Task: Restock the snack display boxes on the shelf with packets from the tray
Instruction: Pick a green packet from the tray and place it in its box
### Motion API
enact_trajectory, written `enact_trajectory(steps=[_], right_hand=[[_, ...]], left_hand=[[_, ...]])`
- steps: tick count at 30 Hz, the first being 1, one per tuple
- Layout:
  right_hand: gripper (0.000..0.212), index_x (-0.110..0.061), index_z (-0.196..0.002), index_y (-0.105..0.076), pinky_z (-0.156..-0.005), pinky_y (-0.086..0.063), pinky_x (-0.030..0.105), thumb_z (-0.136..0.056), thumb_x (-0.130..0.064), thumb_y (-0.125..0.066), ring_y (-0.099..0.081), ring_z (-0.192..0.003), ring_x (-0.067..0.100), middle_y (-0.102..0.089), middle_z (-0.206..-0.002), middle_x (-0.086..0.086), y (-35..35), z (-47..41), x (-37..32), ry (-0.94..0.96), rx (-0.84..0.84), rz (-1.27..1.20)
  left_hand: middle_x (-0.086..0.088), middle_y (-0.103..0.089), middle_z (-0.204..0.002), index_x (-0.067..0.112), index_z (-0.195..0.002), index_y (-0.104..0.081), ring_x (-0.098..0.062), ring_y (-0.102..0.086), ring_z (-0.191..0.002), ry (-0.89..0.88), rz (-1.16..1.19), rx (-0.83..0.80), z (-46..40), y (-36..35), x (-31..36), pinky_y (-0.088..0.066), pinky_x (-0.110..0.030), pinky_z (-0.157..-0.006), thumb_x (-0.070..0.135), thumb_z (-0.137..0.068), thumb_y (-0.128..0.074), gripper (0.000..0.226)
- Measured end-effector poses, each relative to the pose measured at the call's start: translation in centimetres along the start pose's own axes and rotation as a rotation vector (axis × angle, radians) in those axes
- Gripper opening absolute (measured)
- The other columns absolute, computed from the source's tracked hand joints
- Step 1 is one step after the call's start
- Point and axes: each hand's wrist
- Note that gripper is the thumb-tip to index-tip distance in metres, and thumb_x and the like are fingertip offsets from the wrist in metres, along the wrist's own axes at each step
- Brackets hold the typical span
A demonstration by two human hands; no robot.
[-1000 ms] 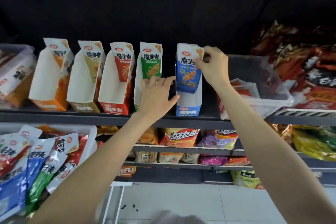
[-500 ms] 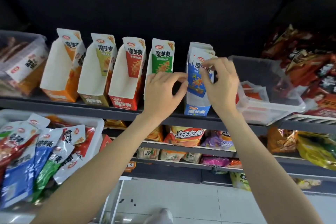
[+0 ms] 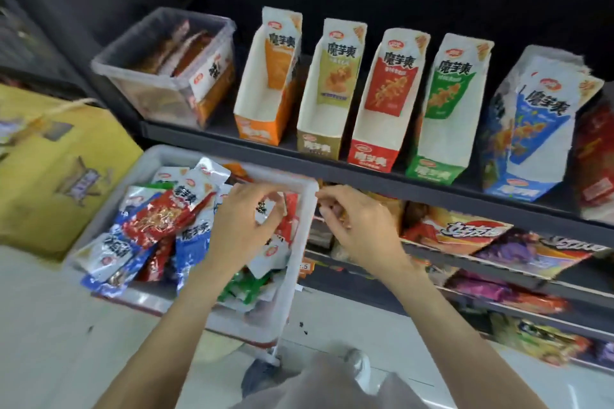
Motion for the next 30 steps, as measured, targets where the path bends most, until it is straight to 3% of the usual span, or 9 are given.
enact_trajectory(steps=[4, 9, 12, 16, 20, 23, 25, 27, 30], right_hand=[[0.022, -0.018, -0.112, -0.062, -0.082, -0.052, 0.041, -0.09, -0.021, -0.058, -0.061, -0.098, 0.02, -0.065, -0.109, 0.001, -6.2, -1.3, -1.6, -0.147, -0.238, -0.022], [0.042, -0.018, -0.127, -0.05, -0.095, -0.044, 0.038, -0.093, -0.042, -0.053, -0.056, -0.111, 0.028, -0.06, -0.121, 0.007, -11.4, -2.4, -3.5, -0.282, -0.428, 0.231], [0.047, -0.016, -0.128, -0.048, -0.09, -0.043, 0.036, -0.092, -0.045, -0.055, -0.057, -0.109, 0.026, -0.06, -0.119, 0.007, -12.9, -3.1, -4.4, -0.356, -0.437, 0.3], [0.031, -0.014, -0.124, -0.051, -0.083, -0.048, 0.035, -0.094, -0.022, -0.054, -0.063, -0.101, 0.028, -0.065, -0.115, 0.009, -12.3, -3.9, -5.2, -0.459, -0.33, 0.239], [0.035, -0.022, -0.124, -0.049, -0.056, -0.046, 0.025, -0.093, -0.006, -0.045, -0.06, -0.062, 0.019, -0.063, -0.088, 0.005, -8.5, -4.6, -6.1, -0.607, -0.141, -0.107], [0.036, -0.025, -0.121, -0.053, -0.067, -0.058, 0.027, -0.094, -0.003, -0.045, -0.071, -0.075, 0.022, -0.063, -0.103, 0.009, -5.8, -5.1, -6.9, -0.765, -0.119, -0.673], [0.022, -0.019, -0.119, -0.056, -0.071, -0.059, 0.028, -0.098, -0.016, -0.048, -0.072, -0.083, 0.024, -0.068, -0.098, 0.012, -4.5, -5.1, -7.1, -0.822, -0.068, -0.966], [0.024, -0.02, -0.118, -0.056, -0.066, -0.057, 0.026, -0.098, -0.031, -0.049, -0.071, -0.082, 0.017, -0.069, -0.09, 0.005, -3.6, -4.8, -6.5, -0.805, 0.018, -0.945], [0.025, -0.026, -0.116, -0.055, -0.06, -0.051, 0.02, -0.093, -0.035, -0.056, -0.063, -0.078, 0.009, -0.066, -0.094, -0.004, -2.9, -4.2, -4.8, -0.705, 0.04, -0.543]], left_hand=[[-0.009, -0.067, -0.106, 0.014, -0.116, -0.062, -0.031, -0.059, -0.101, 0.088, -0.26, -0.179, 0.7, 2.1, -7.7, -0.043, -0.038, -0.089, 0.038, -0.08, -0.072, 0.045], [-0.003, -0.054, -0.127, 0.022, -0.128, -0.054, -0.028, -0.048, -0.116, 0.026, -0.36, -0.347, 1.5, 2.5, -11.8, -0.036, -0.04, -0.098, 0.061, -0.075, -0.063, 0.067], [0.0, -0.052, -0.128, 0.025, -0.128, -0.055, -0.027, -0.046, -0.117, -0.004, -0.349, -0.313, 1.7, 2.4, -11.9, -0.036, -0.042, -0.099, 0.059, -0.074, -0.068, 0.066], [0.001, -0.048, -0.134, 0.025, -0.131, -0.052, -0.024, -0.041, -0.122, -0.029, -0.264, -0.297, 1.6, 2.7, -11.5, -0.034, -0.039, -0.102, 0.064, -0.076, -0.059, 0.067], [0.006, -0.051, -0.133, 0.028, -0.135, -0.048, -0.011, -0.045, -0.119, -0.083, -0.057, -0.346, 1.8, 3.5, -8.4, -0.036, -0.023, -0.094, 0.076, -0.069, -0.049, 0.082], [0.005, -0.068, -0.107, 0.027, -0.126, -0.057, -0.004, -0.062, -0.081, -0.131, -0.001, -0.274, 1.5, 3.7, -6.2, -0.054, -0.025, -0.069, 0.047, -0.079, -0.062, 0.051], [0.006, -0.072, -0.085, 0.022, -0.114, -0.066, 0.001, -0.06, -0.06, -0.078, 0.11, -0.211, 0.9, 3.9, -5.6, -0.053, -0.022, -0.057, 0.023, -0.088, -0.062, 0.027], [0.015, -0.071, -0.088, 0.023, -0.109, -0.066, 0.002, -0.067, -0.073, 0.094, 0.32, -0.236, 0.5, 4.0, -5.1, -0.054, -0.017, -0.065, 0.013, -0.091, -0.061, 0.021], [0.019, -0.069, -0.094, 0.025, -0.104, -0.064, 0.003, -0.067, -0.083, 0.209, 0.503, -0.287, 0.1, 4.0, -4.2, -0.051, -0.012, -0.071, 0.009, -0.088, -0.063, 0.023]])
Point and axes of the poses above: each hand's wrist, its own z-axis away from the middle knuckle, its own y-axis out of the back of the hand, x = y × z
